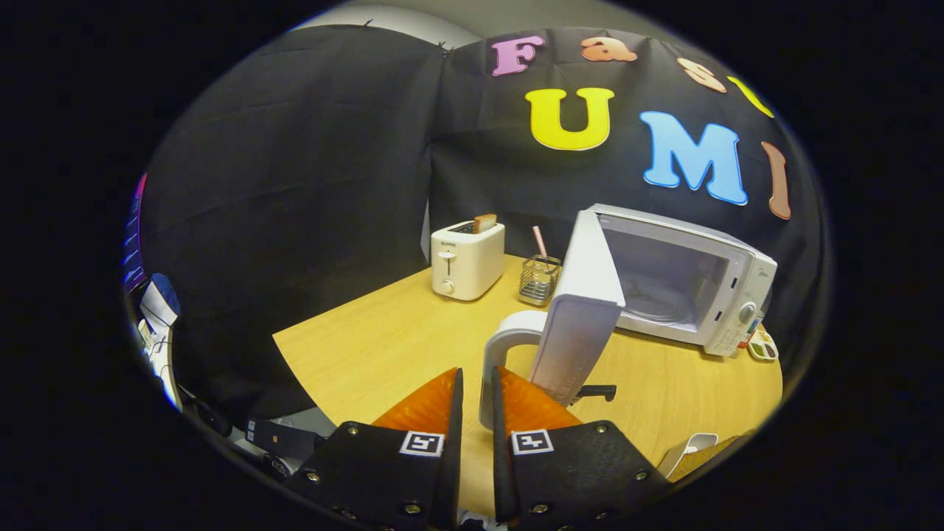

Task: Open the microwave, put the food inside, and close the microwave door.

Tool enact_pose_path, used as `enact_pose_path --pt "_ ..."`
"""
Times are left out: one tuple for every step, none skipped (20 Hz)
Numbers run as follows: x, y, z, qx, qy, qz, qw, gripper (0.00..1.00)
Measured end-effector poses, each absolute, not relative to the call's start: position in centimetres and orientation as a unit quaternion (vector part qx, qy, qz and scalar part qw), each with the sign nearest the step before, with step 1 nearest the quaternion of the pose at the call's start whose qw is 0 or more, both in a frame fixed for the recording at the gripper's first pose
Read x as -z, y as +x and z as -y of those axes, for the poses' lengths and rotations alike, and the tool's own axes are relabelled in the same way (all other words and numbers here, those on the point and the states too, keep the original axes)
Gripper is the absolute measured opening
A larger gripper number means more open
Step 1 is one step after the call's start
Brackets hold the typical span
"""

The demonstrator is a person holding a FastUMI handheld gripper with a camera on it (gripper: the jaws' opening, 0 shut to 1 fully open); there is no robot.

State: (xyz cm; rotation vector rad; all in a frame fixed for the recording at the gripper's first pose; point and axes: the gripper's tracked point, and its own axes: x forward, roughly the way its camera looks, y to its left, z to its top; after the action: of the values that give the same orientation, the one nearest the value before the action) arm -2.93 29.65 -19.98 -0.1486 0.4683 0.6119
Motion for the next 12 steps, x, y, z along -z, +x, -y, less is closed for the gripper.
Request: enact_pose_path --pt "19.4 -3.2 -30.2 -0.308 -0.063 -0.226 0.922 0.19" --pt "18.4 -3.7 -30.8 -0.325 -0.044 -0.221 0.918 0.19" --pt "17.2 -3.9 -31.4 -0.344 -0.024 -0.213 0.914 0.19" --pt "15.8 -4.3 -31.6 -0.358 -0.011 -0.205 0.911 0.19" --pt "14.6 -5.1 -31.9 -0.37 0.0 -0.197 0.908 0.19" --pt "13.2 -5.7 -31.9 -0.381 0.009 -0.191 0.904 0.28" --pt "12.0 -5.8 -31.3 -0.383 0.013 -0.181 0.906 0.54" --pt "10.7 -6.2 -30.6 -0.389 0.022 -0.172 0.905 0.56" --pt "9.6 -6.4 -29.9 -0.39 0.027 -0.163 0.906 0.71" --pt "8.7 -6.3 -28.7 -0.383 0.028 -0.156 0.91 0.8" --pt "8.2 -6.1 -27.2 -0.375 0.029 -0.15 0.914 0.89" --pt "7.6 -5.9 -25.8 -0.368 0.03 -0.147 0.918 0.88"
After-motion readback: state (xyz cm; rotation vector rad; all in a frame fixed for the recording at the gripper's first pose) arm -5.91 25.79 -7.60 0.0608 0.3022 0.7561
